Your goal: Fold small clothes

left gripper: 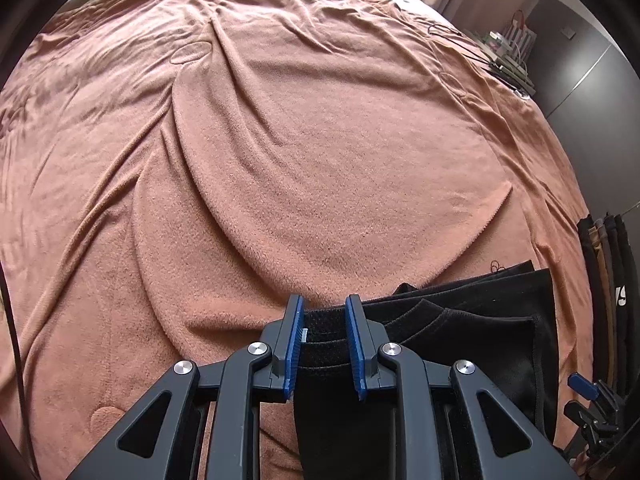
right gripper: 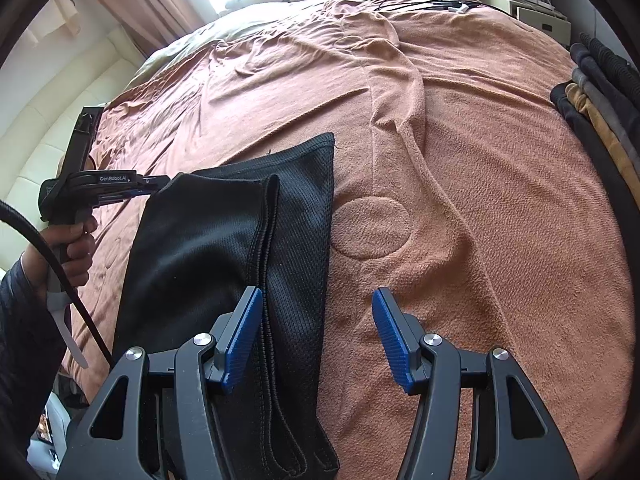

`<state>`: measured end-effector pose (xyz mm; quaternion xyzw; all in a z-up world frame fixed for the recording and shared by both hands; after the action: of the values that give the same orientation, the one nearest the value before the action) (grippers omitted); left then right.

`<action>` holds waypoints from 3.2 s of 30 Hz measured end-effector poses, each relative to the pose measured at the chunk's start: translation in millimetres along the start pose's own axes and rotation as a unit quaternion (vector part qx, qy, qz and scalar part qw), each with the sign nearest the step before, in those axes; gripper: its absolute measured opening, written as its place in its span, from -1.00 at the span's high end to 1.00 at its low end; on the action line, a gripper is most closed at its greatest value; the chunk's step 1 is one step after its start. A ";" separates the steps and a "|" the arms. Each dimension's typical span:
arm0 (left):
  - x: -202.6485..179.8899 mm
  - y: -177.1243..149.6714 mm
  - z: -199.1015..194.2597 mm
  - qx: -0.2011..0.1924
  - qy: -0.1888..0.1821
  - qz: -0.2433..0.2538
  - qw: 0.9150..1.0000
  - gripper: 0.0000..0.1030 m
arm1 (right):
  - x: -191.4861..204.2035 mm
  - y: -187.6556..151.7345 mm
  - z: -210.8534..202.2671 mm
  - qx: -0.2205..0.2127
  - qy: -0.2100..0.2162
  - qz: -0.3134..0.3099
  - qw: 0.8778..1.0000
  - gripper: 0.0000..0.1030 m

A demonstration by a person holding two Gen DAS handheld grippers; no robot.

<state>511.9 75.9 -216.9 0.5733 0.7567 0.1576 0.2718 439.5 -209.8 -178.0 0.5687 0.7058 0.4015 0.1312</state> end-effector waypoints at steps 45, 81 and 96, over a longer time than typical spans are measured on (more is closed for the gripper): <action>36.5 -34.6 -56.6 -0.012 -0.057 -0.028 0.998 0.27 | 3.0 -51.6 -68.1 0.027 0.020 0.041 0.999 0.35; -13.1 -201.6 -117.7 0.105 -0.091 0.012 0.990 0.26 | 5.6 -75.8 -102.6 0.007 -0.022 0.078 0.997 0.09; -12.4 -214.3 -124.7 0.115 -0.091 0.016 0.989 0.89 | 15.0 -78.2 -97.1 0.036 0.002 0.090 0.995 0.98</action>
<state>272.9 10.4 -231.8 0.6247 0.7327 0.0211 0.2691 317.8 -239.2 -167.5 0.6333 0.6659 0.3876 0.0727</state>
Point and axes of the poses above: each gripper's, at about its wrist camera, not at the fingertips, and z roughly the way its jaws point, x to its left, y to its top, the point moved 1 cm from there along z, roughly the way its jaws point, and after that the axes turned 12 degrees about -x, right-handed, at the moved point
